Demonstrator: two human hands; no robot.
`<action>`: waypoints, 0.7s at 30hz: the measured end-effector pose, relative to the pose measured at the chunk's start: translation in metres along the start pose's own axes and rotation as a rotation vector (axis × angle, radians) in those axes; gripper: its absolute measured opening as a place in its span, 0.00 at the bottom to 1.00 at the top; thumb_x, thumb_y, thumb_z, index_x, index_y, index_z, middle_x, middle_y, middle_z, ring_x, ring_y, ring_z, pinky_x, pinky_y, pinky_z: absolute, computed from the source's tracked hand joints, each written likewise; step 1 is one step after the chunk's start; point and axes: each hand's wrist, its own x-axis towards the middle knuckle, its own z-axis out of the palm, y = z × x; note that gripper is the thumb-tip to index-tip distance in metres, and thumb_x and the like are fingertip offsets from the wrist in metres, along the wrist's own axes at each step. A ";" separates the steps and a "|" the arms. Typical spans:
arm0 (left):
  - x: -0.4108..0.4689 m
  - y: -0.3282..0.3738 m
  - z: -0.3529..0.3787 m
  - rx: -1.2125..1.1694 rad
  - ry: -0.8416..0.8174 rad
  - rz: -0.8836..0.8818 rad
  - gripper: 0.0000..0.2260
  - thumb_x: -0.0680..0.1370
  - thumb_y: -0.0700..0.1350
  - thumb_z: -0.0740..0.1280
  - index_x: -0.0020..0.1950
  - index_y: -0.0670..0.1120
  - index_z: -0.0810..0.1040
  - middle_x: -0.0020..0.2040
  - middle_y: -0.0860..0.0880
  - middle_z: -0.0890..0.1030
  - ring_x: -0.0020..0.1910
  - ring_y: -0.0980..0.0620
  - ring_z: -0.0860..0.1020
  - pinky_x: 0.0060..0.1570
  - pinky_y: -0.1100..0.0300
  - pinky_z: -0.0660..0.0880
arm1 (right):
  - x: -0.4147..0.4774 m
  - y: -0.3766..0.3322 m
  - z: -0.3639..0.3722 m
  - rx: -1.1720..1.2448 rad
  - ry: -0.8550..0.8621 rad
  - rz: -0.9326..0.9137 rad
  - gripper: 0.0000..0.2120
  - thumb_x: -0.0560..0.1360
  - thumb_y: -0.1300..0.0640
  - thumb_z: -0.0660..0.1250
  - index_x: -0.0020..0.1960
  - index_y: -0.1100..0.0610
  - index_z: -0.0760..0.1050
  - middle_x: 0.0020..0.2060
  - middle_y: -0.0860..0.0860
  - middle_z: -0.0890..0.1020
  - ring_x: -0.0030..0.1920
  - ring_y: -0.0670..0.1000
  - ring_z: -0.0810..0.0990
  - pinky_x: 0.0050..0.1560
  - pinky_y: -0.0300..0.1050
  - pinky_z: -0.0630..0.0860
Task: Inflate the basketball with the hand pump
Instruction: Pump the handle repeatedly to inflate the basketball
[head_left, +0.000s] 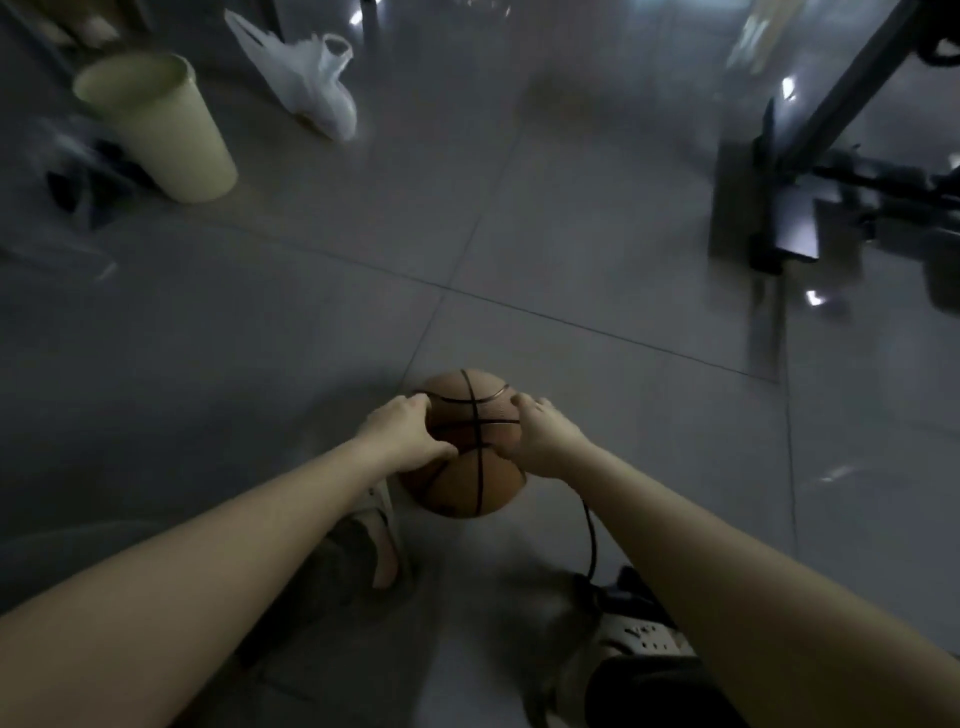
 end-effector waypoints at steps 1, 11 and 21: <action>0.009 -0.007 0.006 -0.063 0.018 -0.032 0.41 0.69 0.65 0.75 0.76 0.50 0.66 0.70 0.46 0.72 0.67 0.42 0.74 0.62 0.47 0.75 | 0.015 0.000 0.006 0.015 0.016 0.022 0.38 0.75 0.44 0.68 0.78 0.54 0.55 0.70 0.57 0.67 0.68 0.62 0.71 0.63 0.58 0.73; 0.051 -0.024 0.044 -0.334 0.031 -0.032 0.51 0.69 0.59 0.79 0.83 0.50 0.52 0.78 0.43 0.64 0.76 0.42 0.64 0.74 0.49 0.63 | 0.073 0.017 0.058 -0.065 0.084 0.012 0.55 0.67 0.36 0.74 0.81 0.51 0.45 0.77 0.58 0.60 0.73 0.64 0.65 0.64 0.60 0.74; 0.058 -0.023 0.043 -0.329 0.012 -0.039 0.50 0.71 0.58 0.78 0.83 0.49 0.51 0.79 0.44 0.62 0.77 0.43 0.62 0.74 0.49 0.62 | 0.075 0.010 0.057 -0.068 0.104 -0.006 0.54 0.69 0.41 0.75 0.81 0.55 0.45 0.77 0.62 0.58 0.73 0.65 0.64 0.65 0.59 0.71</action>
